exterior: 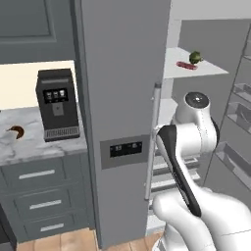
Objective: Open the fridge, remove the banana, broccoli, and steak, and place them on any counter.
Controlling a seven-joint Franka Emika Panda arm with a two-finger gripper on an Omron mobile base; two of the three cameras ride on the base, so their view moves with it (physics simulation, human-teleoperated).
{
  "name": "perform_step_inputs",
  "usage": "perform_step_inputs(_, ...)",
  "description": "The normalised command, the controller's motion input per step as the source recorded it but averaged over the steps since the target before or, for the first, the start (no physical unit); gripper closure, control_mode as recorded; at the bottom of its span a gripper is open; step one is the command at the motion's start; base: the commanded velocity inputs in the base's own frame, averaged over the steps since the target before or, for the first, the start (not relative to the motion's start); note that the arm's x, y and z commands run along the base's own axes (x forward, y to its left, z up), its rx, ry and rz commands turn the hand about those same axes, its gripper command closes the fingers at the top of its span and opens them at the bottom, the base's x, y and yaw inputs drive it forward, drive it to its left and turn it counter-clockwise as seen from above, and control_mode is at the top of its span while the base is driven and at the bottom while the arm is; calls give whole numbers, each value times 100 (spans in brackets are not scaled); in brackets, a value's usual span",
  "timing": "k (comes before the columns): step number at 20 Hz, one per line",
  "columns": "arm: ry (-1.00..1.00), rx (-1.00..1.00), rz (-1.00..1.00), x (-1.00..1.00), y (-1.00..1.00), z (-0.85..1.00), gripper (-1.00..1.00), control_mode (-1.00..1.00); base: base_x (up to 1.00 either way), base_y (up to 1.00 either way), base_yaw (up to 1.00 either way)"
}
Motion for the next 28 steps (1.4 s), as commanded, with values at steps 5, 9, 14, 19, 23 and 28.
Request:
perform_step_inputs(5, 0, 0, 0, 0, 0, 0, -100, 100, 63, -87, -28)
perform_step_inputs(9, 0, 0, 0, 0, 0, 0, -100, 100, 88, -15, -18)
perform_step_inputs(14, 0, -1, -5, 33, 9, 7, -100, -100, 37, 13, -5)
perform_step_inputs(19, -41, -3, 0, -30, -24, 73, -100, -100, 0, 0, 0)
perform_step_inputs(23, -53, -5, 0, -21, -24, 100, -100, -100, 0, 0, 0)
perform_step_inputs(28, -17, -2, 0, 45, -2, 93, -100, -100, 0, 0, 0)
